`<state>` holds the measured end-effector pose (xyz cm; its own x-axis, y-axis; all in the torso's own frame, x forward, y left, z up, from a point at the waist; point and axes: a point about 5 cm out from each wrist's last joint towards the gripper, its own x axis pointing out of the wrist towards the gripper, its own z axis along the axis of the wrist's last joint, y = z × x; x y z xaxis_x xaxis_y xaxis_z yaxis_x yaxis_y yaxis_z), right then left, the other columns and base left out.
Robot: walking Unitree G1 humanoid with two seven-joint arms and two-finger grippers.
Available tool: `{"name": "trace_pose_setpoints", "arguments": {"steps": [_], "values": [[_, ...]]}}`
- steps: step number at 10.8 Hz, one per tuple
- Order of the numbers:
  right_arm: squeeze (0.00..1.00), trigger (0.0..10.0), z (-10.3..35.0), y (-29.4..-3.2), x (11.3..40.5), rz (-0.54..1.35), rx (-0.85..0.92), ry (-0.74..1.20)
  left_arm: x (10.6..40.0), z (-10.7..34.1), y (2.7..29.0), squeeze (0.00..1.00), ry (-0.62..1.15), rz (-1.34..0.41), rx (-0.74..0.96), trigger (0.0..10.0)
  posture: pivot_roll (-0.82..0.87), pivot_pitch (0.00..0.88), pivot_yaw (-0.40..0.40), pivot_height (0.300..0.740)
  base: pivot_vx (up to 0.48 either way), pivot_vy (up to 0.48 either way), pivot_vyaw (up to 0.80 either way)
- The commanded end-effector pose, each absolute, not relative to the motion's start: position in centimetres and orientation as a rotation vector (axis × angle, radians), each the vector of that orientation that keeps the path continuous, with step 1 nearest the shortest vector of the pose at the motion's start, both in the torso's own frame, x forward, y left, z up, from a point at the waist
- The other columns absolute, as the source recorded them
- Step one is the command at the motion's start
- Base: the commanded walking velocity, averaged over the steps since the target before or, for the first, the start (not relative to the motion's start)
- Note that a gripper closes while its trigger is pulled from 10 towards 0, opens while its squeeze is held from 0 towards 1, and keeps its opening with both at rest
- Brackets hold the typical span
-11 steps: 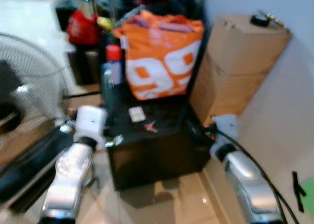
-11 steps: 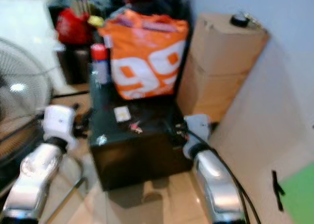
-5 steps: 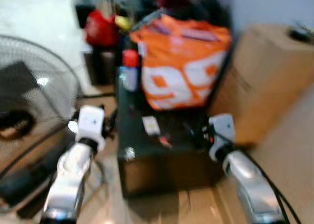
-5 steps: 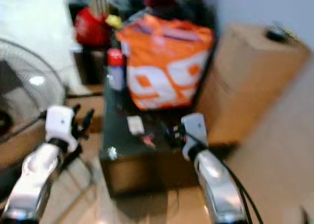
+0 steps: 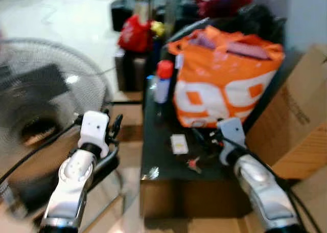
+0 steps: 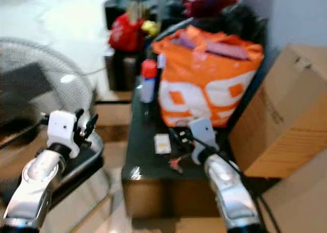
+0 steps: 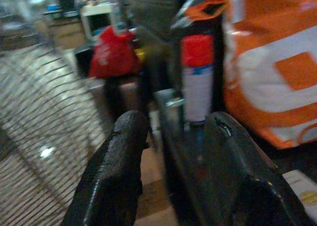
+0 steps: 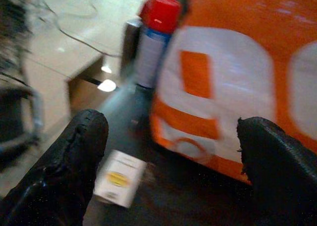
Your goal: Hang keys on a hook
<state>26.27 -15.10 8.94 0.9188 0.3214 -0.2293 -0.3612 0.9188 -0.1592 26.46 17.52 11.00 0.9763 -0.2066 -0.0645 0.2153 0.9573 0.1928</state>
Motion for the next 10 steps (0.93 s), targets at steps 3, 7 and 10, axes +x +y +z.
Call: {"name": "trace_pose_setpoints", "arguments": {"steps": [3, 7, 10], "values": [[0.13, 10.0, 8.0, -16.8, 26.5, 0.314, -0.292, 0.28, 26.3, 10.8, 16.1, 0.0, 0.06, -0.317, 0.205, 10.0, -0.1, 0.0, -0.057, 0.74, 0.0, 0.0, 0.0], [0.0, 10.0, 5.4, -16.7, 27.3, 0.364, -0.334, 0.413, 26.4, 10.3, 14.4, 0.0, 0.09, -0.557, 0.23, 10.0, -0.12, 0.0, -0.055, 0.74, 0.0, 0.0, 0.0], [0.0, 10.0, 1.7, -17.1, 27.1, 0.404, -0.36, 0.585, 25.1, 8.8, 14.0, 0.0, 0.187, -0.763, 0.311, 10.0, -0.11, 0.05, -0.04, 0.74, 0.0, 0.0, 0.0]]}}
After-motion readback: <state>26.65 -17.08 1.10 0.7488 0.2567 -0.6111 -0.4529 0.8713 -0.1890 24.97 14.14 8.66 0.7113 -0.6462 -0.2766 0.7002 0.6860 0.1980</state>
